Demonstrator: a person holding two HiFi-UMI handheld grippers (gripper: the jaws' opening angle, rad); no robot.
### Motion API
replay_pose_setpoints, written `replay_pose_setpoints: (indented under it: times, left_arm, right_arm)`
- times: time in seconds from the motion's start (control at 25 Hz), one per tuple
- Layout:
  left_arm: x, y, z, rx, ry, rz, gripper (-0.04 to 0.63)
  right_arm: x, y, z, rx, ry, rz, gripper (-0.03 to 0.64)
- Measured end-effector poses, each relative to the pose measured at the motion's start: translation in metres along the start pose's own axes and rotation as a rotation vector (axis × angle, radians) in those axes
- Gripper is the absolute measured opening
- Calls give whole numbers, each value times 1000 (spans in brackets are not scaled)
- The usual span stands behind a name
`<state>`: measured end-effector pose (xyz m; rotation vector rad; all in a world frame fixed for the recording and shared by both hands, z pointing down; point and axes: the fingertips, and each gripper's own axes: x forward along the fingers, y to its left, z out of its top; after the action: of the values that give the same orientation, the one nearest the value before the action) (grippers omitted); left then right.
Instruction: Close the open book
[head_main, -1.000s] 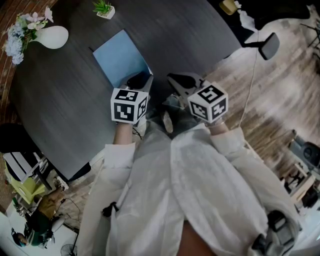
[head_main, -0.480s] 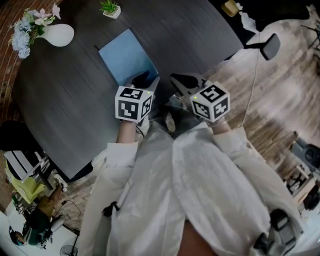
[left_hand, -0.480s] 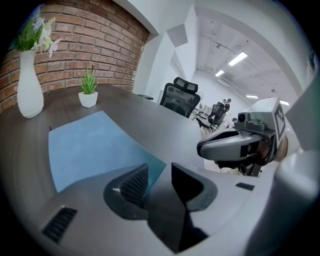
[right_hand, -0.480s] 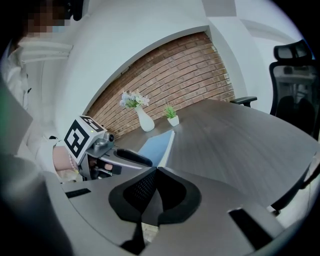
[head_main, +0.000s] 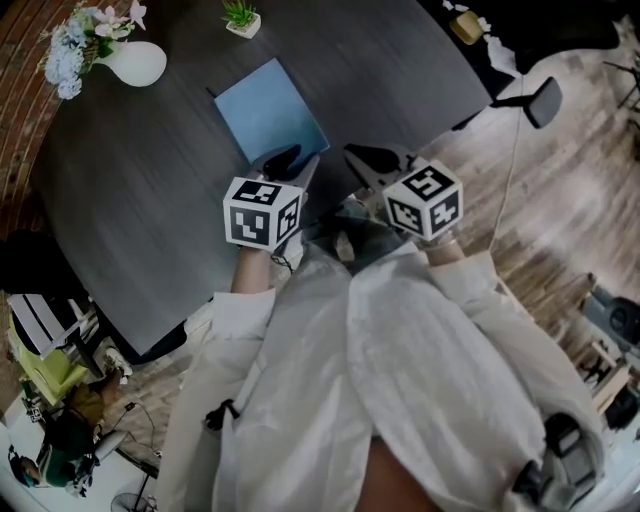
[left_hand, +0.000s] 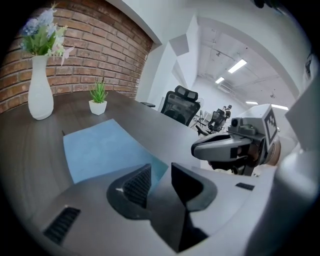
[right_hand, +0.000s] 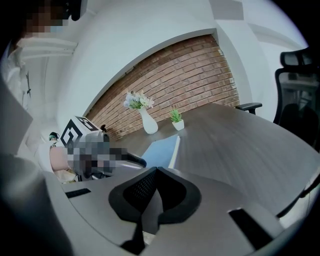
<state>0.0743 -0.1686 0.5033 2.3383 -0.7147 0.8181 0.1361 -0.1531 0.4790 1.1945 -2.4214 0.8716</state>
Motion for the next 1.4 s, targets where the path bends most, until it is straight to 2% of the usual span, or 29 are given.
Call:
replay_pose_setpoints:
  times: [0.24,0.64,0.96,1.4]
  left_arm:
    - [-23,-2,13,-14,-80,-26,123]
    - [-64,-5,27,-3,-185,-26,20]
    - [-97,-4,35,-42,-325,-8,15]
    - [-137,7,38,-88,-416,23,8]
  right_arm:
    - [0,13,15,-31,-16,10,6]
    - [5,43,44,-95,-53,56,6]
    - [12,76,68,-160,-90,113,6]
    - [20,112,96,-224,-142,151,6]
